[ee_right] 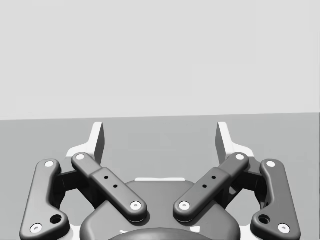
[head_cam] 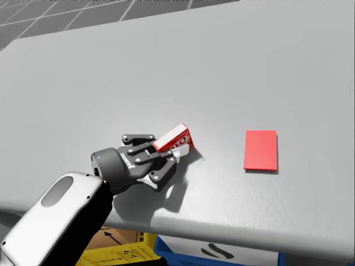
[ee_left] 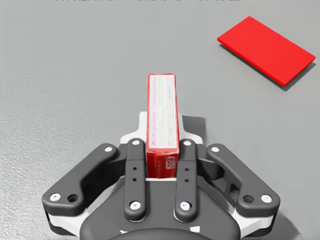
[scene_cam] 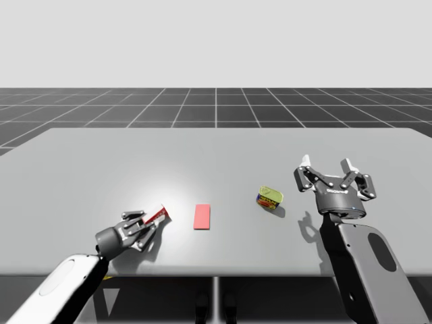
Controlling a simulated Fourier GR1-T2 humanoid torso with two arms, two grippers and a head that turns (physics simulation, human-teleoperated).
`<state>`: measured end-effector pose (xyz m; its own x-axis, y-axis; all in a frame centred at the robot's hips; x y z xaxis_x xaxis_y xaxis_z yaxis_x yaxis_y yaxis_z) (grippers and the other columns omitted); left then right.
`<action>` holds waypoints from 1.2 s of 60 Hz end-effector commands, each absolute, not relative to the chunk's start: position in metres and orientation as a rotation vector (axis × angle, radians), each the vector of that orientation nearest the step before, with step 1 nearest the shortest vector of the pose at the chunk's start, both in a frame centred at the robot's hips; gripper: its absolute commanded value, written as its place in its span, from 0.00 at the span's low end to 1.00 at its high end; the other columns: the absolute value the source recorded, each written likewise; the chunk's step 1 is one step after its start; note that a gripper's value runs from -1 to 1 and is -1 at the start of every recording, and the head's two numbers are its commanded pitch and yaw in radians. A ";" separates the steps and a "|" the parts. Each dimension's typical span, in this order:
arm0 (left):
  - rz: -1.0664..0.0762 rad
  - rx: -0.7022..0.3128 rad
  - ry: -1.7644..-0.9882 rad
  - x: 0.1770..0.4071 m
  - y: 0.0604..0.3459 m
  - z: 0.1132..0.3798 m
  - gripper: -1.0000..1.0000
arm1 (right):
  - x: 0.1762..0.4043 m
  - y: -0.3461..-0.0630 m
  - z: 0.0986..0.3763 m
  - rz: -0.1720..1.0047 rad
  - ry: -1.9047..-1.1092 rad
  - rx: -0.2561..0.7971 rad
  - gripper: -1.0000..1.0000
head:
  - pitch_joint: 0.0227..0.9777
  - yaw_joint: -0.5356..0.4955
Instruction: Look at the card. If it is red, pick the object on the left. If it is green, pick the object on the right.
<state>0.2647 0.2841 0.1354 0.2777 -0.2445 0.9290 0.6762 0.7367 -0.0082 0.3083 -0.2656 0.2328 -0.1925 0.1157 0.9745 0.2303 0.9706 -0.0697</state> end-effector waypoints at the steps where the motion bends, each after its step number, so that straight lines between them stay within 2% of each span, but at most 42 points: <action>1: -0.654 -0.453 -1.104 0.264 0.284 0.129 0.99 | 0.308 -0.266 0.234 -0.109 -1.771 -0.259 0.00 | 0.88 0.85; 8: -0.657 -0.456 -1.102 0.264 0.284 0.129 1.00 | 0.308 -0.267 0.234 -0.112 -1.772 -0.258 0.00 | 0.84 0.85; 24: -0.676 -0.464 -1.094 0.262 0.282 0.128 1.00 | 0.308 -0.268 0.234 -0.114 -1.772 -0.259 0.00 | 0.56 0.87; 32: -0.684 -0.467 -1.093 0.260 0.282 0.127 1.00 | 0.308 -0.269 0.234 -0.113 -1.771 -0.258 0.00 | 0.49 0.88; 41: -0.690 -0.477 -1.115 0.258 0.279 0.137 1.00 | 0.308 -0.269 0.234 -0.123 -1.766 -0.241 0.00 | 0.47 0.88; 58: -0.759 -0.442 -1.208 0.261 0.271 0.189 1.00 | 0.309 -0.271 0.234 -0.123 -1.756 -0.222 0.00 | 0.47 0.89; 69: -0.763 -0.384 -1.300 0.271 0.273 0.226 1.00 | 0.309 -0.272 0.234 -0.115 -1.765 -0.227 0.00 | 0.46 0.89; 72: -0.749 -0.357 -1.345 0.276 0.274 0.239 1.00 | 0.309 -0.273 0.233 -0.103 -1.771 -0.223 0.00 | 0.46 0.90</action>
